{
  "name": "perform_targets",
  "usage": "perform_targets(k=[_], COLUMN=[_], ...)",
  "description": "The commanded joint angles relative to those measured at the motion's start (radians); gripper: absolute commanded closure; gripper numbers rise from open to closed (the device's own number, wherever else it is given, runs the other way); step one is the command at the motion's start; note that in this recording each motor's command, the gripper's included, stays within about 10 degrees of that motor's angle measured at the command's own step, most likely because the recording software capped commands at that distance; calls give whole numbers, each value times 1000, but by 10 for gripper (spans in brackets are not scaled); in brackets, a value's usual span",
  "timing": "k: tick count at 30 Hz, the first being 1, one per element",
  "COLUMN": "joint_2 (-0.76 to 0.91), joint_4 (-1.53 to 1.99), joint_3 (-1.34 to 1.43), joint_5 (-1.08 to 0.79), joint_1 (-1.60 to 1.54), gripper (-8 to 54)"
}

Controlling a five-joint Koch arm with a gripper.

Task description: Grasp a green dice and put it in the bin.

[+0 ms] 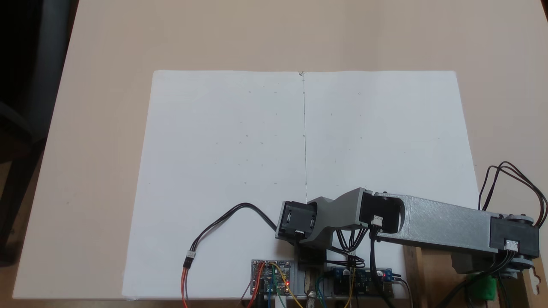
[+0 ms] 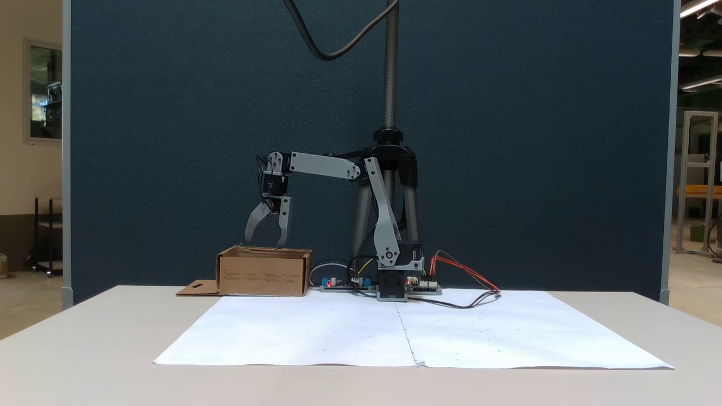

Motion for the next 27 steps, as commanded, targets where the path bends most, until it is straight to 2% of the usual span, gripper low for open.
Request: perform_targets(k=[1, 5, 11, 17, 27], joint_2=[29, 107, 264, 357, 359], joint_4=[0, -12, -20, -20, -63], joint_3=[-21, -32, -60, -61, -61], joint_5=[-9, 77, 178, 212, 247], joint_1=[14, -25, -224, -600, -1259], gripper=[50, 22, 18, 10, 11])
